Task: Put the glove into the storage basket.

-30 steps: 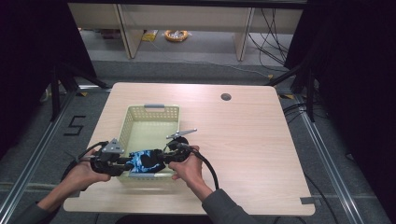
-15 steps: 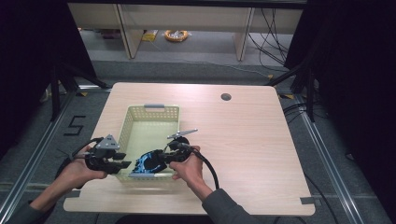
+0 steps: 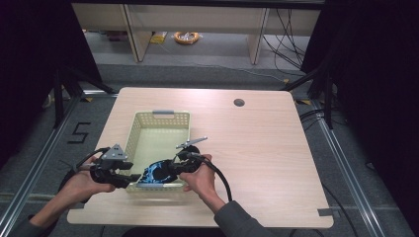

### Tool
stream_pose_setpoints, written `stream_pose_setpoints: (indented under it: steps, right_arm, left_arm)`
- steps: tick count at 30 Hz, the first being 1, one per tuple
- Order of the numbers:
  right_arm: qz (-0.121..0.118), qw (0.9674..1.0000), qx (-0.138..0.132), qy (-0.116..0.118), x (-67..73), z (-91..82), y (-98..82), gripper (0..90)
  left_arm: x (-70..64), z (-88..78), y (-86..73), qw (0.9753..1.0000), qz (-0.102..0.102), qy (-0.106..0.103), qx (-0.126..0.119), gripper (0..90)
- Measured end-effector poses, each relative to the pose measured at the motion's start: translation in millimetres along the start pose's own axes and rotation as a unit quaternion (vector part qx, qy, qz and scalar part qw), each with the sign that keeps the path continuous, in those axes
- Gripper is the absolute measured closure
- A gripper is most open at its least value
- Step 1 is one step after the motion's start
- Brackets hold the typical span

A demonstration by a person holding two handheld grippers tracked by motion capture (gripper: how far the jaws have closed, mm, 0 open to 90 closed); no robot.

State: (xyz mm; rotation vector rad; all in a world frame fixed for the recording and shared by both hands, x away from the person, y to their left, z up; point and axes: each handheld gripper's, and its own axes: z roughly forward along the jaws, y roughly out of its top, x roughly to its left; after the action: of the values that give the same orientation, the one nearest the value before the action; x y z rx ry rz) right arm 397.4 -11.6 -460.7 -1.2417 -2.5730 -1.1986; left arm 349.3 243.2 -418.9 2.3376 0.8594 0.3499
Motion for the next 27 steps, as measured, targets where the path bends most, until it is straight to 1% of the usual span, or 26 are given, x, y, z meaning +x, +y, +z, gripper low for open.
stream_pose_setpoints:
  steps: [1, 2, 3, 4, 5, 6, 7, 8, 9, 10, 11, 12, 13, 14, 15, 16, 18, 19, 20, 21, 22, 23, 24, 25, 26, 27]
  right_arm:
    - [-0.005, 1.0000, -0.004, 0.000, 0.5, 0.1, -0.5, 84.0]
    - [-0.008, 1.0000, -0.003, -0.002, 0.8, -0.6, -0.5, 83.4]
    - [-0.010, 0.9999, 0.001, -0.006, 1.7, -2.2, -0.5, 82.7]
    - [-0.013, 0.9999, -0.002, -0.006, 2.6, -2.3, -0.4, 81.5]
    - [-0.010, 0.9999, 0.007, -0.009, 3.6, -3.8, 0.0, 79.7]
    - [-0.012, 0.9998, 0.007, -0.012, 4.0, -3.9, 0.2, 77.9]
    - [-0.019, 0.9997, 0.005, -0.012, 4.6, -4.2, 0.9, 77.1]
    - [-0.022, 0.9996, 0.002, -0.017, 5.1, -4.9, 2.0, 75.6]
    - [-0.025, 0.9995, -0.001, -0.018, 6.0, -5.9, 3.4, 74.8]
    - [-0.027, 0.9995, -0.007, -0.013, 6.5, -7.0, 5.3, 74.3]
    - [-0.024, 0.9996, -0.008, -0.013, 7.2, -8.0, 6.5, 73.2]
    - [-0.031, 0.9994, -0.013, -0.010, 7.2, -9.7, 8.2, 72.7]
    - [-0.032, 0.9993, -0.016, -0.009, 7.5, -11.1, 9.8, 72.0]
    - [-0.034, 0.9991, -0.023, -0.006, 8.0, -12.1, 11.2, 70.9]
    - [-0.036, 0.9991, -0.020, -0.007, 8.4, -15.3, 13.3, 70.2]
    - [-0.034, 0.9991, -0.026, -0.006, 9.3, -16.5, 14.2, 69.0]
    - [-0.038, 0.9989, -0.025, -0.004, 8.9, -21.1, 16.3, 67.5]
    - [-0.038, 0.9989, -0.026, -0.002, 9.0, -22.7, 16.7, 67.2]
    - [-0.035, 0.9988, -0.034, -0.004, 9.2, -23.5, 16.5, 66.3]
    - [-0.042, 0.9987, -0.029, -0.004, 7.9, -27.0, 17.0, 65.1]
    - [-0.041, 0.9985, -0.036, -0.007, 7.7, -28.1, 16.5, 64.5]
    - [-0.044, 0.9984, -0.036, -0.007, 6.8, -30.3, 16.4, 64.3]
    - [-0.039, 0.9983, -0.043, -0.003, 6.4, -32.7, 15.5, 63.9]
    - [-0.043, 0.9981, -0.043, -0.003, 5.3, -35.7, 15.1, 63.2]
    - [-0.045, 0.9980, -0.045, -0.004, 4.7, -37.5, 14.6, 62.6]
    - [-0.045, 0.9979, -0.047, -0.002, 4.1, -40.0, 13.7, 62.5]
  left_arm:
    - [-0.9, -1.2, -0.1, 0.9999, 0.006, -0.004, 0.007, 45.2]
    - [-4.1, -1.3, 0.0, 0.9999, 0.003, -0.006, 0.008, 44.5]
    - [-6.2, -1.7, 0.2, 0.9999, 0.006, -0.006, 0.010, 44.5]
    - [-8.0, -1.5, 0.3, 0.9999, 0.007, -0.007, 0.008, 43.9]
    - [-9.8, -1.9, 1.1, 0.9999, 0.004, -0.008, 0.011, 43.4]
    - [-9.8, -2.0, 1.7, 0.9999, 0.011, -0.009, 0.009, 42.7]
    - [-11.8, -1.8, 2.1, 0.9999, 0.003, -0.011, 0.007, 42.2]
    - [-13.0, -2.1, 3.1, 0.9999, 0.003, -0.010, 0.006, 41.9]
    - [-13.8, -2.6, 4.0, 0.9999, 0.006, -0.010, 0.005, 41.8]
    - [-14.7, -3.0, 4.8, 0.9999, 0.007, -0.011, 0.003, 41.8]
    - [-15.7, -3.2, 5.8, 0.9999, 0.005, -0.010, 0.001, 41.7]
    - [-16.4, -3.8, 6.5, 0.9999, 0.008, -0.010, 0.000, 41.5]
    - [-16.6, -4.3, 7.5, 0.9999, 0.015, -0.008, 0.000, 41.0]
    - [-18.4, -4.5, 7.9, 0.9999, 0.008, -0.011, -0.001, 40.3]
    - [-18.9, -4.8, 8.5, 0.9999, 0.012, -0.010, -0.004, 39.6]
    - [-19.7, -4.9, 8.8, 0.9999, 0.009, -0.008, -0.005, 38.6]
    - [-21.2, -5.8, 9.1, 0.9999, 0.010, -0.012, -0.007, 37.5]
    - [-22.3, -5.5, 8.9, 0.9999, 0.005, -0.008, -0.012, 36.9]
    - [-23.9, -5.9, 8.5, 0.9998, 0.003, -0.012, -0.014, 36.5]
    - [-24.3, -6.5, 8.8, 0.9998, 0.010, -0.014, -0.013, 36.1]
    - [-26.2, -6.2, 8.3, 0.9997, 0.000, -0.015, -0.017, 35.5]
    - [-27.0, -6.6, 8.5, 0.9996, 0.002, -0.012, -0.024, 35.0]
    - [-27.9, -6.7, 8.7, 0.9996, -0.002, -0.010, -0.026, 34.3]
    - [-29.0, -7.2, 8.7, 0.9995, -0.005, -0.013, -0.027, 33.7]
    - [-29.3, -8.0, 9.3, 0.9995, 0.002, -0.016, -0.028, 33.3]
    - [-31.5, -7.8, 9.4, 0.9994, -0.009, -0.016, -0.031, 32.5]
